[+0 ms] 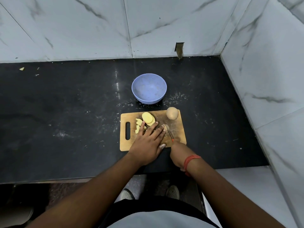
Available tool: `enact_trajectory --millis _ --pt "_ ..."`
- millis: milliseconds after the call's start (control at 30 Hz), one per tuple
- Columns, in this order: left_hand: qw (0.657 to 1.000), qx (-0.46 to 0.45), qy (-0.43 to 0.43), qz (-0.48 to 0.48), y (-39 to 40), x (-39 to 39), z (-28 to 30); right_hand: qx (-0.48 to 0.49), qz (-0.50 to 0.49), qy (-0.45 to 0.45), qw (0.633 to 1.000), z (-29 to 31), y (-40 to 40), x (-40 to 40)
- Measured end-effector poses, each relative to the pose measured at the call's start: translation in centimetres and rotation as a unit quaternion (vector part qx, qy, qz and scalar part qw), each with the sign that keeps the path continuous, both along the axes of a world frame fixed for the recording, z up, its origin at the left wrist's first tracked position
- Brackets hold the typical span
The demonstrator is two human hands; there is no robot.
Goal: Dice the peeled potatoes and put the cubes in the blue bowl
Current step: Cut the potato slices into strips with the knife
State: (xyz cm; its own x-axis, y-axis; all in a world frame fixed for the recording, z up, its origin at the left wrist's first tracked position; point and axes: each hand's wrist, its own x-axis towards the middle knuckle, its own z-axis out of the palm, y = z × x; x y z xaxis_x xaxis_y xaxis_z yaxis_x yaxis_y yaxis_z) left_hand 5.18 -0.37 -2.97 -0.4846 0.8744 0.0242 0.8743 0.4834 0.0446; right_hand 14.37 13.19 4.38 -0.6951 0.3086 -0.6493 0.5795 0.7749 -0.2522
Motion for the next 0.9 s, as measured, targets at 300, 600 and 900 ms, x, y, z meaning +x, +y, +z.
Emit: enact_trajectory --millis 300,600,900 --pt "1.000 0.002 -0.010 0.006 -0.1 0.1 -0.1 -0.019 -0.048 0.037 0.998 0.0 0.1 4.8" --pt "1.000 0.017 -0.016 0.001 -0.3 -0.2 -0.2 -0.006 -0.057 0.036 0.998 0.7 -0.5 1.7" --pt "1.000 0.015 -0.017 0.001 -0.4 -0.2 -0.1 0.005 -0.042 0.037 0.998 0.1 -0.5 1.6"
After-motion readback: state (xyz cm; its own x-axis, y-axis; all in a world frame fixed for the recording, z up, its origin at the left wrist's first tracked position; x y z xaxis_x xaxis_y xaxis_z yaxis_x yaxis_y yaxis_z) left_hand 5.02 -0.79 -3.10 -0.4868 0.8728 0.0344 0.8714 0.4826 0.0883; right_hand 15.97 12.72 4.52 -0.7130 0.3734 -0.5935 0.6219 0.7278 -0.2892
